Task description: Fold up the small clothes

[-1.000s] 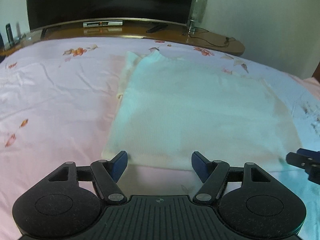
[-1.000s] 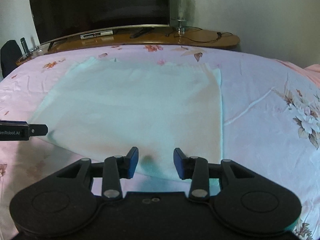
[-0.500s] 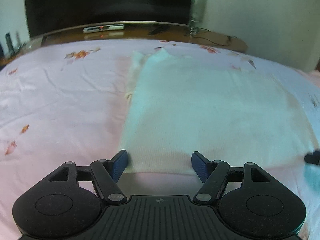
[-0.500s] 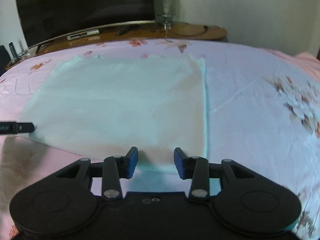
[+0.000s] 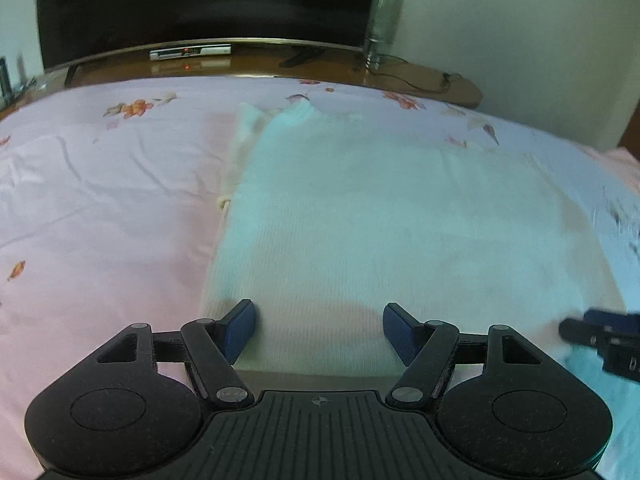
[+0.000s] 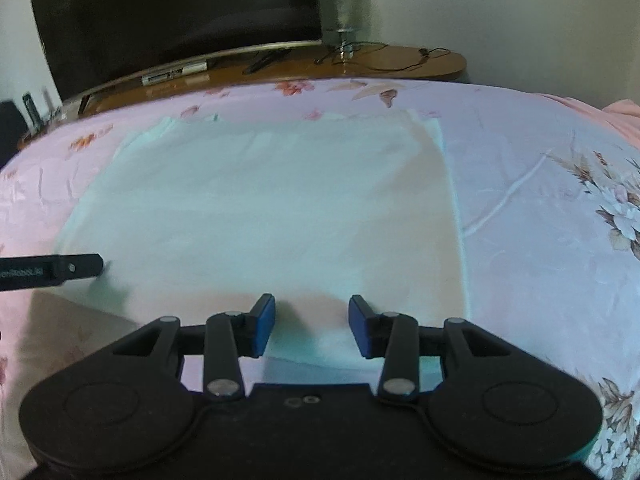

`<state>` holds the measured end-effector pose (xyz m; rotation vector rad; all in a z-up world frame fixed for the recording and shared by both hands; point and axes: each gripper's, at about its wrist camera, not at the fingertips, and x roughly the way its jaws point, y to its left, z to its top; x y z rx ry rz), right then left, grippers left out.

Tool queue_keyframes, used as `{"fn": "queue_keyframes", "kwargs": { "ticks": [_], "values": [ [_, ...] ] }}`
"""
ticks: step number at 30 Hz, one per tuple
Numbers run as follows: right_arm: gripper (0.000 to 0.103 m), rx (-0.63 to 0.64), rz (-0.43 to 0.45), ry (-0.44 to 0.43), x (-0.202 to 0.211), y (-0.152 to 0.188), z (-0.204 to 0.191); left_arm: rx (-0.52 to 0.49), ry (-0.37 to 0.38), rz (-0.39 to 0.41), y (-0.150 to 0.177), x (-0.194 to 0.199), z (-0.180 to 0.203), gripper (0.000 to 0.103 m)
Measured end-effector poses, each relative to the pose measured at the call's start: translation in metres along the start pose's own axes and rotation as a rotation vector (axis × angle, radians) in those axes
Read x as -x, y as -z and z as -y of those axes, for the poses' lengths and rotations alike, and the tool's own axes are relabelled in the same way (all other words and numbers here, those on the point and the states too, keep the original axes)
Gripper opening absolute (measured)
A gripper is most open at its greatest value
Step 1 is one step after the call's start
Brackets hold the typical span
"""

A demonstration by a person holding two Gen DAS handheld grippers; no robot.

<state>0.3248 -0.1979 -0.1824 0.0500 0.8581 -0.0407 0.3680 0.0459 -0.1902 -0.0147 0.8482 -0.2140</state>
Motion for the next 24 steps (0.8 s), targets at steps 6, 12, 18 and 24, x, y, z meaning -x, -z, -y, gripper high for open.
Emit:
{"fn": "queue_keyframes", "kwargs": {
  "ticks": [6,12,18,24],
  "values": [
    [0.041,-0.019,0.011,-0.019,0.003,-0.007,0.0,0.041,0.01,-0.036,-0.005,0.01,-0.002,0.071],
    [0.044,-0.015,0.021,-0.055,0.002,-0.015,-0.008,0.11,0.04,-0.063,-0.007,0.015,-0.006,0.071],
    [0.045,-0.001,0.02,-0.075,-0.002,-0.024,-0.015,0.202,0.067,-0.034,-0.019,0.02,-0.02,0.071],
    [0.046,0.026,0.045,-0.057,-0.013,-0.042,-0.021,0.265,0.09,-0.01,-0.039,0.001,-0.027,0.071]
  ]
}}
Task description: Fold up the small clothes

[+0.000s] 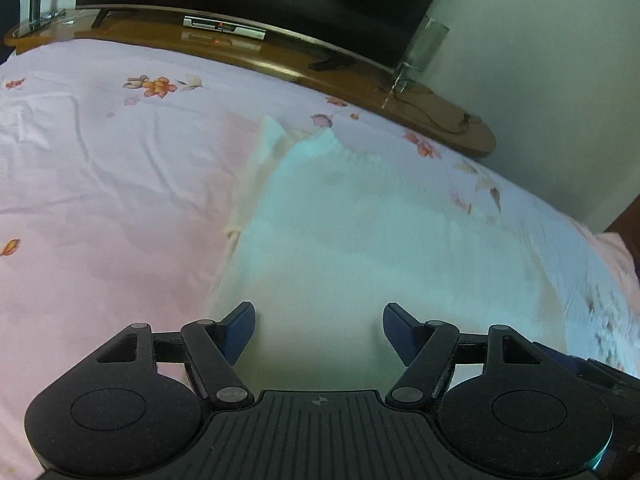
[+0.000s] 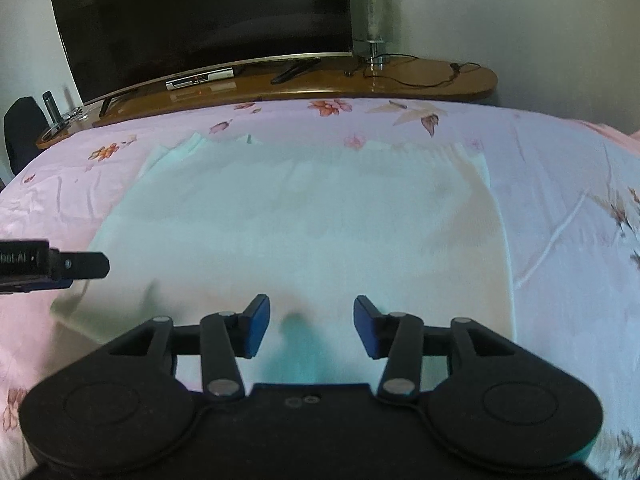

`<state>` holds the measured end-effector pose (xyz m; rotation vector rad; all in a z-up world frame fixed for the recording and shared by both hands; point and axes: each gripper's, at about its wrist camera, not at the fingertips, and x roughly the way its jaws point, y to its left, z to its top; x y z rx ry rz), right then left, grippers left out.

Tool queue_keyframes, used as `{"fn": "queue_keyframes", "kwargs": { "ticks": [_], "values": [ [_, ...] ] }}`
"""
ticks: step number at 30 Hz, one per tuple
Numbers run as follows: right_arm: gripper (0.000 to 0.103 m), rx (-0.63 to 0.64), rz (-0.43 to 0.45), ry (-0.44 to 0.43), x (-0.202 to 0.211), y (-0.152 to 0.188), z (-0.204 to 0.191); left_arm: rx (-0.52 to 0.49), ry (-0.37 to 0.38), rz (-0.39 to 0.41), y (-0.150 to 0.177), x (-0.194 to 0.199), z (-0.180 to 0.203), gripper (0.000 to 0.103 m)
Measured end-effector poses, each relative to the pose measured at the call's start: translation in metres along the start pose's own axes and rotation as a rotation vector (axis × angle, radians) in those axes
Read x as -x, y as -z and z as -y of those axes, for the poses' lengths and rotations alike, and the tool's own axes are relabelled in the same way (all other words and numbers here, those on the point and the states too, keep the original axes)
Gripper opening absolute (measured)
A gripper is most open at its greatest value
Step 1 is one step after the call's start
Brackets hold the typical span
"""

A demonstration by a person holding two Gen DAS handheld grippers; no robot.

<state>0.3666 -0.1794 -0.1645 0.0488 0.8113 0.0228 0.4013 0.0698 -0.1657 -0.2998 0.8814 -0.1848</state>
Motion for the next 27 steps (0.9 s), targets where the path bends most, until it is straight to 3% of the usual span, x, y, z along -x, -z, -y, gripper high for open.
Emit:
{"fn": "queue_keyframes", "kwargs": {
  "ticks": [3,6,9,11,14,19,27],
  "values": [
    [0.046,0.007,0.006,0.014,-0.013,-0.01,-0.002,-0.026,-0.009,0.007,-0.001,-0.012,0.004,0.071],
    [0.046,0.014,0.008,0.019,-0.026,-0.017,-0.004,-0.059,-0.009,-0.038,0.007,-0.027,0.0,0.07],
    [0.046,0.003,-0.011,0.009,-0.041,-0.018,-0.006,-0.125,-0.021,-0.019,0.016,-0.021,0.002,0.07],
    [0.049,0.023,-0.056,-0.021,-0.05,-0.012,-0.013,-0.113,-0.015,-0.013,0.021,-0.016,-0.002,0.07],
    [0.05,0.074,-0.046,-0.012,-0.046,-0.007,-0.022,-0.102,-0.004,-0.01,0.023,-0.008,-0.005,0.07],
    [0.048,0.008,-0.03,-0.051,-0.028,-0.009,-0.015,-0.081,-0.014,-0.021,0.026,0.007,-0.003,0.071],
    [0.052,0.025,-0.027,-0.057,-0.005,0.004,-0.015,0.028,0.033,-0.1,0.044,0.032,-0.008,0.071]
  ]
}}
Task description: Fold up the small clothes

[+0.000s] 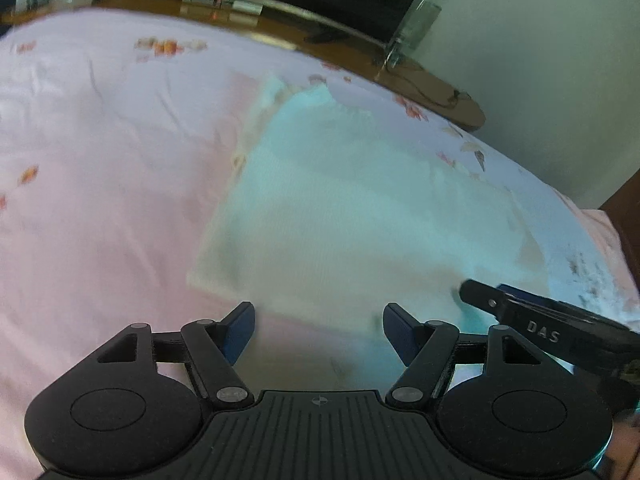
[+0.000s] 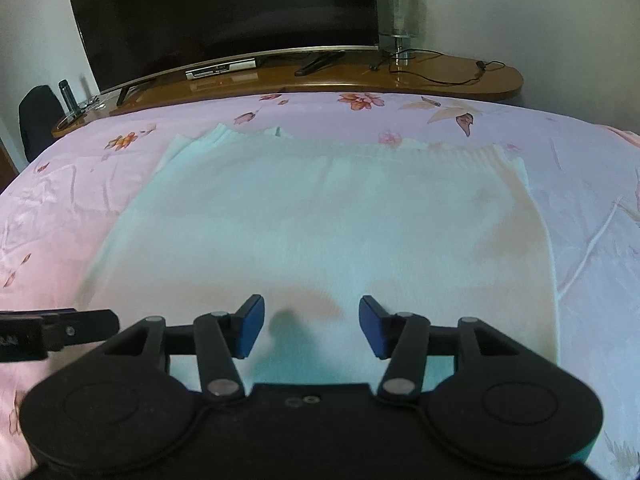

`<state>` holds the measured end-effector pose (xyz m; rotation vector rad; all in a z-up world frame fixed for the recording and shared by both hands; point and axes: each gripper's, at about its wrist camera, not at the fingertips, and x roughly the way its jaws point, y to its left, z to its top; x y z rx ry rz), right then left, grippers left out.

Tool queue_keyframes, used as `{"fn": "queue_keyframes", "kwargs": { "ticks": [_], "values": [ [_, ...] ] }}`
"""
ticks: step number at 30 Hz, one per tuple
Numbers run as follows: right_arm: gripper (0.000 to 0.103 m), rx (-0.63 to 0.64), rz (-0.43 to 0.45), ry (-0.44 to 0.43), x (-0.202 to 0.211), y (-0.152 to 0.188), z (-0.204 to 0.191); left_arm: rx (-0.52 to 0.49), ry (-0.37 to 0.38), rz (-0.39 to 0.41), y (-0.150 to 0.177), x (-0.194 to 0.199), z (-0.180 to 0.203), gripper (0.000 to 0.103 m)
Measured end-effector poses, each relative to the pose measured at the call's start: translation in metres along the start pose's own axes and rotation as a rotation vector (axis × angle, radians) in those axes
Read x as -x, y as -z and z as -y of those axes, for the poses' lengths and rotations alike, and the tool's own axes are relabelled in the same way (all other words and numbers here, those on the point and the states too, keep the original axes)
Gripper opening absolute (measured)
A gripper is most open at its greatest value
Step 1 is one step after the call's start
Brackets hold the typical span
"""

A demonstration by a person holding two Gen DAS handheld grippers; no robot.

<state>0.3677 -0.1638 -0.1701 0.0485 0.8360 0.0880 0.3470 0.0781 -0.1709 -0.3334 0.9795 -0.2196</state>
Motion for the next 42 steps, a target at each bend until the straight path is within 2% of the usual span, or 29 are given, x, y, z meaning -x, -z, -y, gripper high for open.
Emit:
{"fn": "queue_keyframes", "kwargs": {
  "ticks": [3,5,9,13,15,19,22,26,30,33,38,42],
  "values": [
    [0.052,-0.009,0.002,-0.013,0.007,0.001,0.002,0.06,0.026,-0.053,0.0,0.006,-0.001,0.071],
    [0.052,-0.003,0.014,-0.017,0.013,-0.002,0.002,0.057,0.026,-0.057,-0.008,0.015,0.005,0.071],
    [0.052,0.047,0.078,-0.017,0.036,-0.02,0.001,-0.006,0.006,0.04,-0.038,0.046,0.029,0.071],
    [0.053,0.073,0.157,-0.008,0.063,-0.048,0.005,-0.006,0.007,0.143,-0.072,0.074,0.046,0.071],
    [0.056,0.06,0.199,-0.007,0.074,-0.062,0.009,-0.011,0.008,0.139,-0.079,0.076,0.047,0.071],
    [0.06,0.046,0.234,-0.011,0.078,-0.07,0.016,0.077,0.005,0.065,-0.055,0.054,0.031,0.071],
    [0.06,0.033,0.196,-0.029,0.067,-0.055,0.017,0.13,-0.01,0.006,-0.028,0.03,0.013,0.071],
    [0.059,0.038,0.134,-0.027,0.046,-0.028,0.015,0.211,-0.009,-0.021,-0.003,0.011,-0.005,0.071],
    [0.059,-0.009,0.08,-0.037,0.029,-0.01,0.016,0.287,0.025,-0.048,0.013,-0.003,-0.017,0.071],
    [0.059,-0.021,0.062,-0.035,0.021,-0.007,0.014,0.37,0.08,-0.038,0.023,-0.013,-0.026,0.071],
    [0.059,-0.014,0.052,-0.031,0.011,-0.012,0.008,0.501,0.165,0.059,0.02,-0.033,-0.04,0.071],
    [0.059,-0.011,0.044,-0.022,-0.002,-0.018,0.005,0.536,0.214,0.097,0.007,-0.049,-0.043,0.071]
  ]
}}
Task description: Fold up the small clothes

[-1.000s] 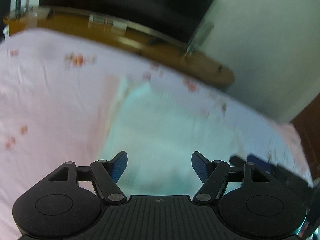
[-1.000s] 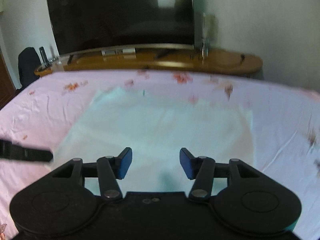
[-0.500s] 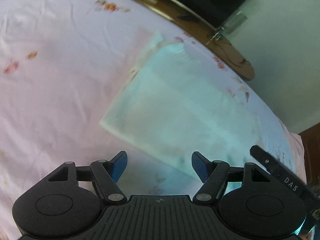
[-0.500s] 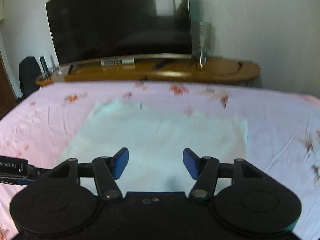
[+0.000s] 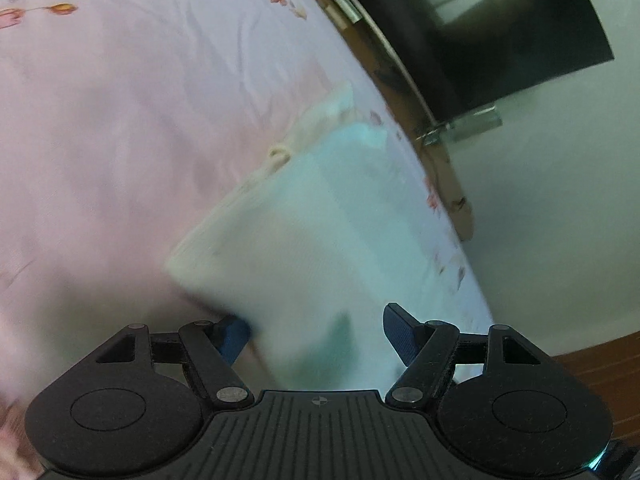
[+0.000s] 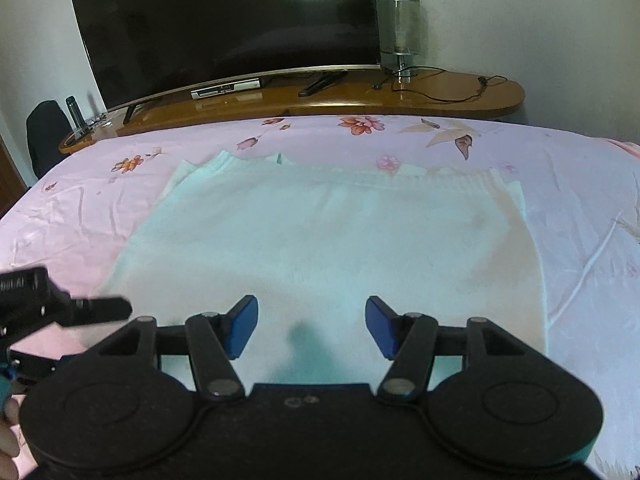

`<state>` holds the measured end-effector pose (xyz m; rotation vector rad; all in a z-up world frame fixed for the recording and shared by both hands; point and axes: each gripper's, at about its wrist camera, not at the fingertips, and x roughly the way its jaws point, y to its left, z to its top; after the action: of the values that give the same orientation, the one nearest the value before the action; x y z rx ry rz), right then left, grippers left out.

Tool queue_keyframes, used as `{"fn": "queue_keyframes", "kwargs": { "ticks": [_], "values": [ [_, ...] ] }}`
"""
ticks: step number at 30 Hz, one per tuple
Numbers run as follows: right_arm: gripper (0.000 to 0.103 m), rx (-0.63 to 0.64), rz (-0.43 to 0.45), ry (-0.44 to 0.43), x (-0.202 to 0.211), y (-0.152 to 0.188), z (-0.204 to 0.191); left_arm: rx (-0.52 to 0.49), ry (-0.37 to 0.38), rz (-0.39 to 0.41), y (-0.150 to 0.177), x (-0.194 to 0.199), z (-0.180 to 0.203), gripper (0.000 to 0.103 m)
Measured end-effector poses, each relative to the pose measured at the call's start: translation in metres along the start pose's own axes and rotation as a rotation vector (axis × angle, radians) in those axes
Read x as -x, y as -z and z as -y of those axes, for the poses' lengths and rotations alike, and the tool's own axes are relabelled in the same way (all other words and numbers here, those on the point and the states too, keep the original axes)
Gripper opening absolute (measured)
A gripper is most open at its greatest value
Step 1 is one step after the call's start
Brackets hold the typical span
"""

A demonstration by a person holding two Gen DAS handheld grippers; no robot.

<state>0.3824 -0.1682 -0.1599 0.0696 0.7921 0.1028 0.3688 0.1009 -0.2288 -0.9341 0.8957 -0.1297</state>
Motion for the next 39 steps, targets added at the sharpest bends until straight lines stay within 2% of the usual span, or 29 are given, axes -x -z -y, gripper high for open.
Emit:
{"fn": "queue_keyframes", "kwargs": {
  "ticks": [8,11,13,17,19,20,21,23,26,28,30,33,39],
  "values": [
    [0.059,-0.013,-0.001,0.015,-0.022,-0.014,-0.002,0.061,0.089,0.056,-0.019,-0.028,-0.003,0.071],
    [0.059,-0.014,-0.002,0.026,-0.029,-0.015,-0.002,0.032,0.091,0.07,-0.025,-0.036,0.002,0.071],
    [0.057,-0.012,-0.006,0.036,-0.034,-0.015,-0.002,0.017,0.097,0.082,-0.029,-0.039,0.005,0.07],
    [0.044,-0.011,0.007,0.055,-0.038,-0.017,0.0,0.039,0.114,0.109,-0.032,-0.04,0.001,0.07],
    [0.041,-0.002,0.017,0.069,-0.038,-0.019,0.0,0.033,0.117,0.123,-0.032,-0.041,0.002,0.063],
    [0.039,0.009,0.02,0.076,-0.039,-0.021,-0.001,0.022,0.111,0.121,-0.031,-0.043,0.003,0.047],
    [0.033,0.017,0.021,0.077,-0.04,-0.022,-0.001,0.021,0.108,0.105,-0.03,-0.046,0.002,0.035],
    [0.024,0.015,0.02,0.074,-0.042,-0.023,-0.001,0.039,0.097,0.083,-0.03,-0.052,-0.004,0.021],
    [0.023,0.025,0.016,0.071,-0.048,-0.023,-0.004,0.03,0.094,0.087,-0.031,-0.052,-0.006,0.017],
    [0.023,0.043,-0.023,0.05,-0.057,-0.016,-0.008,-0.001,0.078,0.099,-0.032,-0.05,-0.001,0.013],
    [0.024,0.147,0.006,0.093,-0.061,-0.006,-0.02,-0.044,0.067,0.111,-0.032,-0.048,0.008,0.011],
    [0.024,0.148,0.012,0.107,-0.062,-0.005,-0.022,-0.114,0.066,0.134,-0.033,-0.043,0.022,0.011],
    [0.024,0.191,0.039,0.117,-0.061,0.002,-0.025,-0.345,0.079,0.178,-0.03,-0.031,0.064,0.008]
  ]
}}
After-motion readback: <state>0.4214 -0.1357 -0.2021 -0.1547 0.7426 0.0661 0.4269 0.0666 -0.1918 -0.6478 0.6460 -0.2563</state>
